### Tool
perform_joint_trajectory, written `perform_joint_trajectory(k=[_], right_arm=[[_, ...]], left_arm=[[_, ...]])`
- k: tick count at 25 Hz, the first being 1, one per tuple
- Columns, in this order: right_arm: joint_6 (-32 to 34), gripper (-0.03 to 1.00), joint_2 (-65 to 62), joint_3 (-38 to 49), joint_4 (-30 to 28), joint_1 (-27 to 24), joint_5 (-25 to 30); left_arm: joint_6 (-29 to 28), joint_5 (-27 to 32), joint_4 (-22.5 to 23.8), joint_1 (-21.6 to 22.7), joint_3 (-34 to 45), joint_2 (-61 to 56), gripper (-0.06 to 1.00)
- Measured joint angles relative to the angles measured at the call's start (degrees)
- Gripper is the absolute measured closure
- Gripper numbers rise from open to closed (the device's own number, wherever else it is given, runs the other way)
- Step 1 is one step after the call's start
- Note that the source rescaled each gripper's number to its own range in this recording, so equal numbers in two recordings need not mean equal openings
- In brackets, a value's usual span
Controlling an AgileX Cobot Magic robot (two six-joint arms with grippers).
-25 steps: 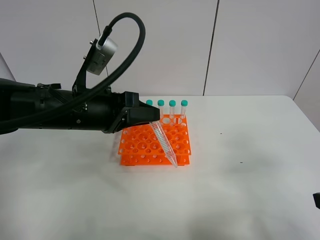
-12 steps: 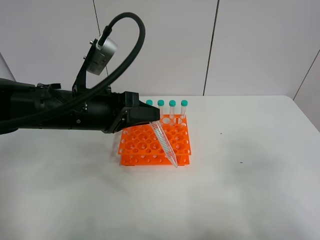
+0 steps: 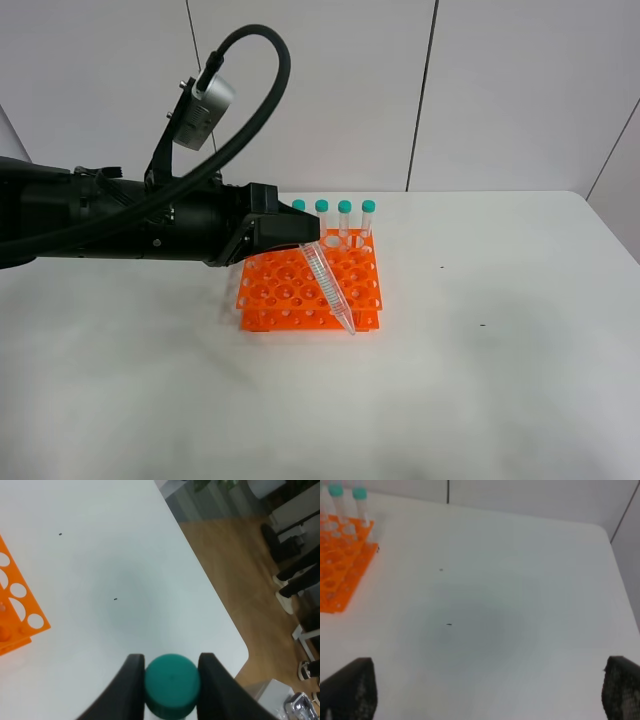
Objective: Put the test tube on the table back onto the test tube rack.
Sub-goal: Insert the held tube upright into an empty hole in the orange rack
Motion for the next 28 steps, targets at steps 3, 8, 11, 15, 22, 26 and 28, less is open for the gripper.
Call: perform_joint_trajectory(k=[3, 8, 11, 15, 22, 26, 28], right_arm=[[0.0, -0.03, -0.11, 0.0, 0.0, 0.0, 0.0], [0.0, -0.03, -0.16, 0.0, 0.0, 0.0, 0.0], [0.0, -0.03, -0.16, 0.0, 0.0, 0.0, 0.0], [0.0, -0.03, -0.16, 0.0, 0.0, 0.0, 0.0], [0.0, -0.03, -0.16, 0.0, 0.0, -1.55, 0.0], [0.0, -0.03, -0.16, 0.0, -0.01, -0.24, 0.0], [0.0, -0.03, -0.16, 0.0, -0.01, 0.23, 0.0]], left_arm=[[0.0, 0.0, 0.0, 0.0, 0.0, 0.0, 0.94], [0.0, 0.13, -0.15, 0.0, 0.0, 0.0, 0.94], [0.0, 0.13, -0.15, 0.0, 0.0, 0.0, 0.94], [0.0, 0.13, -0.15, 0.0, 0.0, 0.0, 0.94], [0.07, 0.13, -0.15, 0.0, 0.0, 0.0, 0.94], [0.08, 0.13, -0.15, 0.0, 0.0, 0.0, 0.94], [0.08, 0.13, -0.15, 0.0, 0.0, 0.0, 0.94]])
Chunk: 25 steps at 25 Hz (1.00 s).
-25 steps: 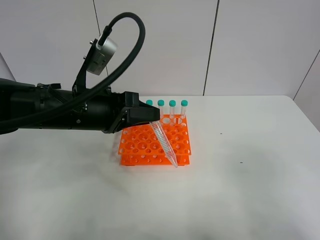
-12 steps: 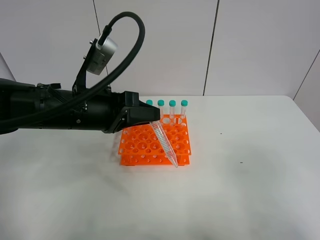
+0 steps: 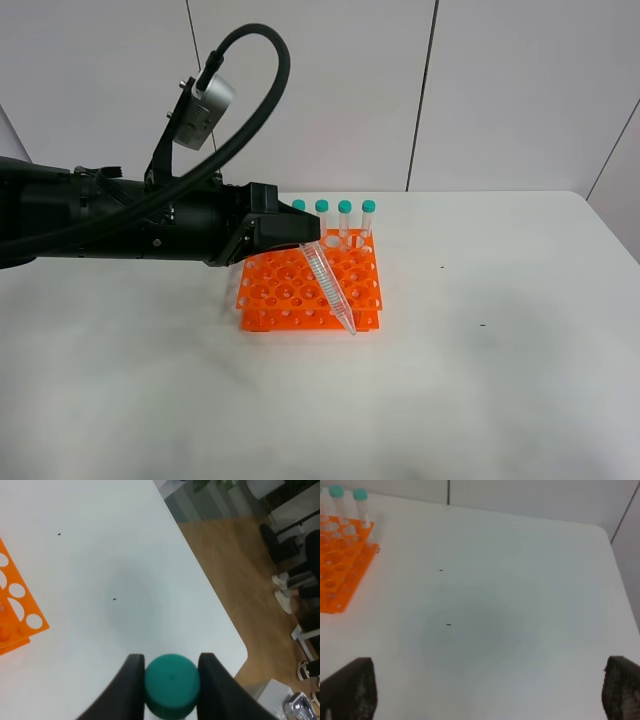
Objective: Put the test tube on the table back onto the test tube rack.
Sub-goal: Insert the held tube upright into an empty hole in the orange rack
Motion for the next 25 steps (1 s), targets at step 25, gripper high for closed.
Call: perform_joint_trajectory(k=[25], right_arm=[[0.0, -0.03, 0.0, 0.0, 0.0, 0.23, 0.0]], left_arm=[[0.28, -21.7, 16.8, 0.05, 0.0, -14.48, 0.94]])
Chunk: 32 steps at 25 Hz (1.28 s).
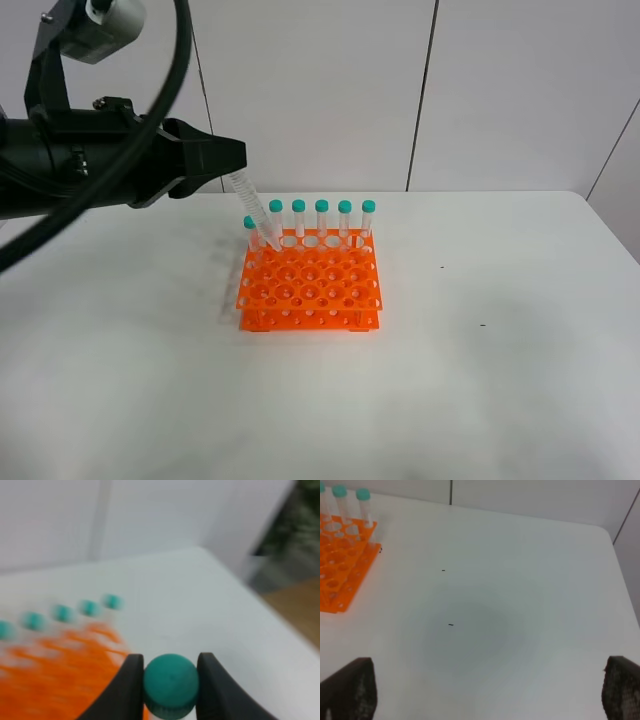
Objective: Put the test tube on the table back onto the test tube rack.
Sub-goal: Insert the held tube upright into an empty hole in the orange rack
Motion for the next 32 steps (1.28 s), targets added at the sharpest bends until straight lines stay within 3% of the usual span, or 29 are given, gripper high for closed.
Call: perform_joint_trajectory(k=[3, 6, 8, 10, 13, 18, 23, 29, 32], right_arm=[[0.0, -0.03, 0.0, 0.0, 0.0, 0.0, 0.0], [0.0, -0.03, 0.0, 0.0, 0.0, 0.0, 0.0], [0.0, -0.03, 0.0, 0.0, 0.0, 0.0, 0.0], [0.0, -0.03, 0.0, 0.0, 0.0, 0.0, 0.0], [0.0, -0.03, 0.0, 0.0, 0.0, 0.0, 0.0], [0.0, -0.03, 0.0, 0.0, 0.0, 0.0, 0.0], [0.0, -0.03, 0.0, 0.0, 0.0, 0.0, 0.0], [0.0, -0.03, 0.0, 0.0, 0.0, 0.0, 0.0], [0.0, -0.03, 0.0, 0.0, 0.0, 0.0, 0.0]], left_arm=[[-4.72, -5.97, 16.16, -0.08, 0.0, 0.0, 0.94], [-18.56, -9.88, 39.41, -0.63, 0.0, 0.33, 0.94], [-28.2, -11.97, 50.03, -0.63, 0.0, 1.43, 0.94], [-33.65, -14.85, 57.81, -0.63, 0.0, 3.54, 0.94], [-36.45, -20.65, 61.37, -0.63, 0.0, 8.71, 0.94], [-37.84, -27.75, 62.19, -1.53, -0.89, 18.07, 0.94], [-44.86, -27.71, 64.92, -3.32, -5.6, 24.58, 0.94], [-56.2, -21.98, 75.42, -3.38, -12.03, 30.78, 0.94], [-58.0, -21.99, 77.92, -2.91, -12.4, 31.89, 0.94]])
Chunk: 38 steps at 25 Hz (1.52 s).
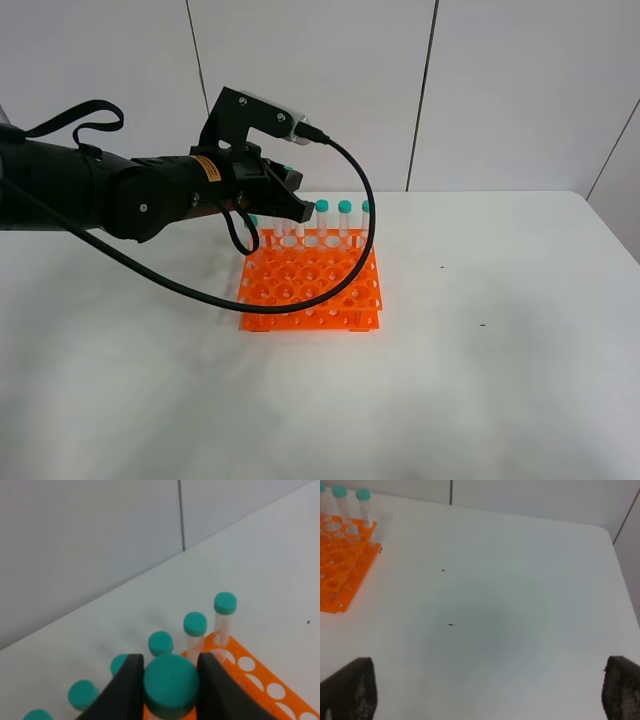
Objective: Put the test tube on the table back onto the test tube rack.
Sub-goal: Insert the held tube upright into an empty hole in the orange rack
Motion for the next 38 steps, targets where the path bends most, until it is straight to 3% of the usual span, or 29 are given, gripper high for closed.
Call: perform_joint_trajectory(k=[8, 15, 38], right_arm=[[0.0, -0.03, 0.0, 0.0, 0.0, 0.0, 0.0], [0.0, -0.03, 0.0, 0.0, 0.0, 0.0, 0.0], [0.0, -0.03, 0.0, 0.0, 0.0, 0.0, 0.0]], left_arm=[[-0.97, -2.71, 3.47, 2.67, 0.0, 5.07, 0.94], [-1.36, -7.0, 3.57, 3.69, 0.0, 7.25, 0.94], [-1.47, -10.23, 3.6, 5.4, -0.7, 9.88, 0.94]])
